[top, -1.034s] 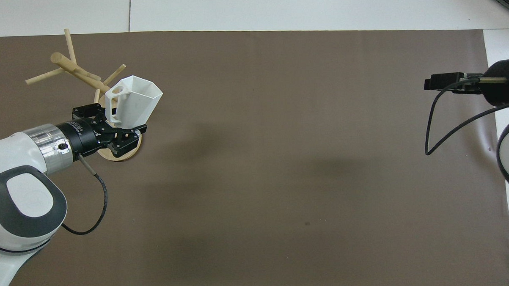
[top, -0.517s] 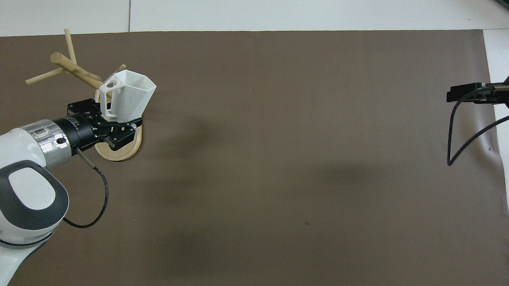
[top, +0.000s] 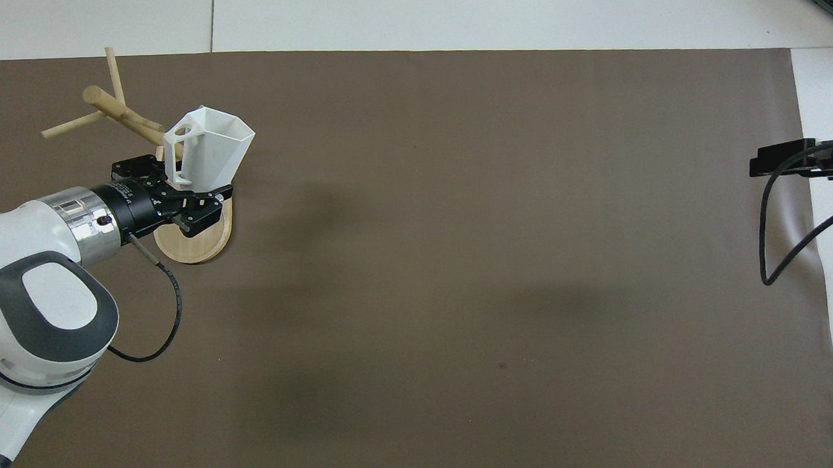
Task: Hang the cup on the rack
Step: 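Lower the cup's handle onto a wooden peg with the left gripper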
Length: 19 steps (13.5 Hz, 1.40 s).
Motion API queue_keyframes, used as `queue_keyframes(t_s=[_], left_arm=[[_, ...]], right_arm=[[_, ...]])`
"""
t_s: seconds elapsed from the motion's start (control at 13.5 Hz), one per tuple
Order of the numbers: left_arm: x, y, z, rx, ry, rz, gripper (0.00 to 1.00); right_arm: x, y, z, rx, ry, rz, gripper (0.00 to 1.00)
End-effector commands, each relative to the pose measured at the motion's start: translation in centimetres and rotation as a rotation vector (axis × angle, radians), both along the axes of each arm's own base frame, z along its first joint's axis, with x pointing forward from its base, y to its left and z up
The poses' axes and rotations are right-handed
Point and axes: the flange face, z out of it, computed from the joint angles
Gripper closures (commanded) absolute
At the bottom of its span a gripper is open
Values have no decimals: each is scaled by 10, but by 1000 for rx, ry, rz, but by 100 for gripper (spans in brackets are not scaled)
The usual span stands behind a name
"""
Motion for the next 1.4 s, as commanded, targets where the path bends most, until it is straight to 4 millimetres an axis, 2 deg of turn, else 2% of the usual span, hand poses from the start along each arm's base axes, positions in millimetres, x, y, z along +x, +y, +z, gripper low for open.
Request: queue_keyframes(t_s=[0.0,0.37,1.03,1.33], left_arm=[[9,5,1,13,-7,18,100],[12,15,3,10,-10,41,100],[16,20,-3,21,-23,85,100],[21,30,-2,17,-23,108,100]], right_arm=[[-1,-3,7,-12,24,24,0],[-4,-24,8,23,30,-16,0],[-2,-19,13,16,22,19,0],[-2,-19,15,5,17,22,0]])
